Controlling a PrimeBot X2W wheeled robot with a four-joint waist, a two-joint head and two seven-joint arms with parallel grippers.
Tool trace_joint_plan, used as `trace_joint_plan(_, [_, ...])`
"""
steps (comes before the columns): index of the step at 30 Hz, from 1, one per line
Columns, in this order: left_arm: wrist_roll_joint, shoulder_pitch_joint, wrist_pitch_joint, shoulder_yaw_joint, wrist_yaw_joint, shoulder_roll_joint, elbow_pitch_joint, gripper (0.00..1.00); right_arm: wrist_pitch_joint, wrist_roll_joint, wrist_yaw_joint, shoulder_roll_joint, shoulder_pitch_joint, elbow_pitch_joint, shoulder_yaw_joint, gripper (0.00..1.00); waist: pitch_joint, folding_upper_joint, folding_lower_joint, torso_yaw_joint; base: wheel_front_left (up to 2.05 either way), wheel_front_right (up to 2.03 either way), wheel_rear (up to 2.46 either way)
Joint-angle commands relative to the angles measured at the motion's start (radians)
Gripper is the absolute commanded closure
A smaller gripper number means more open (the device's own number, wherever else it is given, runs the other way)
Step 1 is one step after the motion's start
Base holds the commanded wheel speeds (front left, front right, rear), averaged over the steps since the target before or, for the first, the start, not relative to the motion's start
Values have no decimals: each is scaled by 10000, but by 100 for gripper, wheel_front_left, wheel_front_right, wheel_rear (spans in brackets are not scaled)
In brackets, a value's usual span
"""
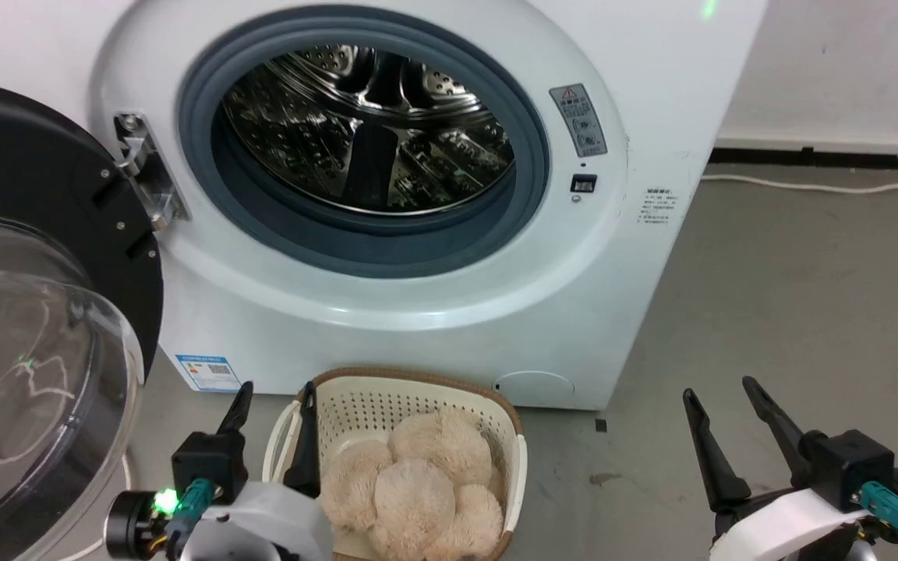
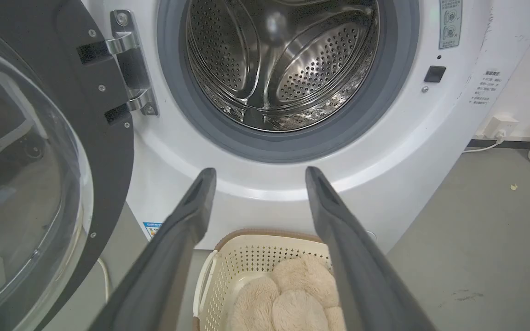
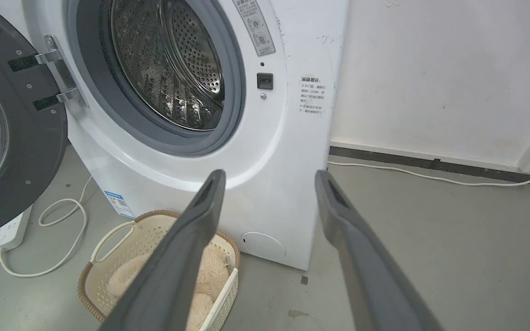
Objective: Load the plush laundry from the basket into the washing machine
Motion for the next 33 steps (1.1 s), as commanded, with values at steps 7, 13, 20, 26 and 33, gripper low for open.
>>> trace_joint_plan(7, [-332, -815, 109, -381, -44, 2, 752, 0, -273, 416, 2, -5, -66, -109, 1, 0, 575, 0, 0, -207, 0, 0, 0])
trace_joint_plan(13, [-598, -1458, 307, -707, -116, 2, 1545, 0, -409, 679, 3, -6, -185, -148, 16, 0, 1032, 0, 0, -399, 0, 0, 0])
trace_joint_plan(20, [-914, -2189, 661, -1130, -79, 1, 2387, 0, -537, 971, 3, -7, -283, -237, 0, 0, 1590, 0, 0, -616, 0, 0, 0])
trace_joint_plan(26, [-1244, -3002, 1229, -1417, -17, 1, 3279, 0, -663, 1291, 3, -8, -365, -367, 14, 0, 2203, 0, 0, -868, 0, 0, 0])
trace_joint_plan(33, [-1515, -3960, 1980, -1727, 119, 55, 4293, 0, -809, 1656, 4, -9, -468, -567, -17, 0, 3004, 0, 0, -1156, 0, 0, 0])
